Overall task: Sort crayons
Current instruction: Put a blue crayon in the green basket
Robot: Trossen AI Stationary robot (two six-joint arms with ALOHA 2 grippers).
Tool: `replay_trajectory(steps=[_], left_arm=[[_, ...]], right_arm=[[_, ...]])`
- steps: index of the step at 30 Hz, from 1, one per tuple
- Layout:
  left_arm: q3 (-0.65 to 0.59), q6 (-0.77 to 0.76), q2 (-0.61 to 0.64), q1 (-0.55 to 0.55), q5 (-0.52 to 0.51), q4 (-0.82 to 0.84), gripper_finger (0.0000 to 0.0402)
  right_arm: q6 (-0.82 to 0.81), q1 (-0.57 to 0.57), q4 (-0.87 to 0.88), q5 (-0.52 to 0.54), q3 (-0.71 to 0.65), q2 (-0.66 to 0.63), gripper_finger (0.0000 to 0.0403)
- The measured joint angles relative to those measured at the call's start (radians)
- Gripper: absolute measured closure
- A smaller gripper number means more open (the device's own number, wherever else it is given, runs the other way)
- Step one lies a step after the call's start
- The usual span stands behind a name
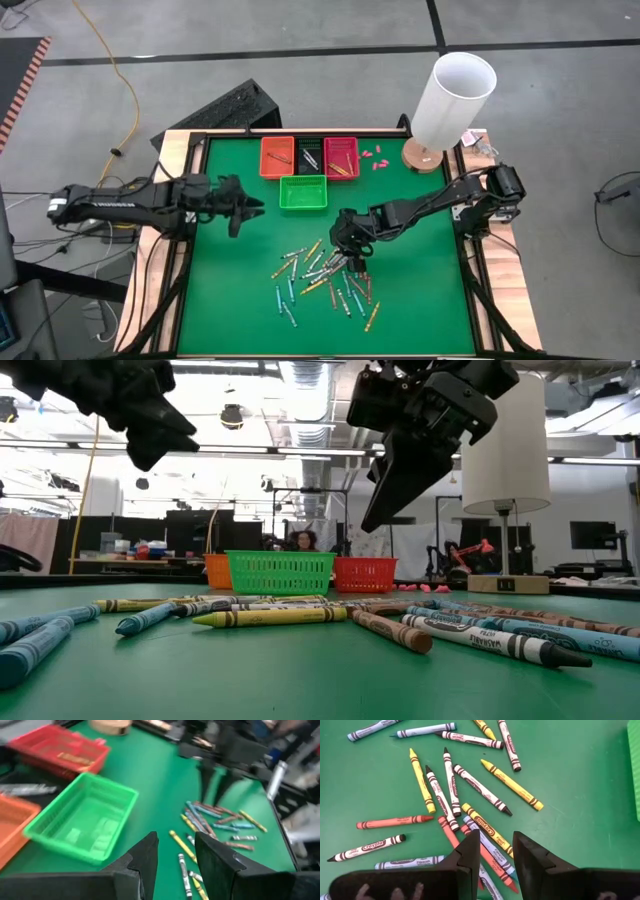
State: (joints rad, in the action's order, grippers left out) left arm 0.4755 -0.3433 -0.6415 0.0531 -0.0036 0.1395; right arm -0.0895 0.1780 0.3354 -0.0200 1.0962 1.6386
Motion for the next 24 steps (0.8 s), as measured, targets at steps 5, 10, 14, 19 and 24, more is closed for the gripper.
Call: replay_trajectory(steps=[5, 10, 14, 19, 24], left_arm=[[0.000, 0.048, 0.000, -0.074, -0.041, -0.018, 0.0283], [0.000, 0.017, 0.000, -0.098, -0.072, -0.013, 0.0283], [0.000, -0.040, 0.000, -0.098, -0.106, -0.052, 0.0283], [0.000, -0.001, 0.000, -0.098, -0.162, -0.112, 0.0283], [0.000, 0.053, 0.000, -0.098, -0.195, -0.111, 0.0283]], right_arm=[[0.008, 0.000, 0.000, -0.001, 0.000, 0.000, 0.0292], [-0.006, 0.000, 0.040, 0.015, 0.000, 0.000, 0.0292], [-0.031, -0.008, 0.082, 0.044, 0.000, -0.008, 0.0292], [0.006, -0.048, 0.140, 0.046, 0.000, -0.063, 0.0292], [0.020, -0.106, 0.166, 0.048, 0.000, -0.127, 0.0292]])
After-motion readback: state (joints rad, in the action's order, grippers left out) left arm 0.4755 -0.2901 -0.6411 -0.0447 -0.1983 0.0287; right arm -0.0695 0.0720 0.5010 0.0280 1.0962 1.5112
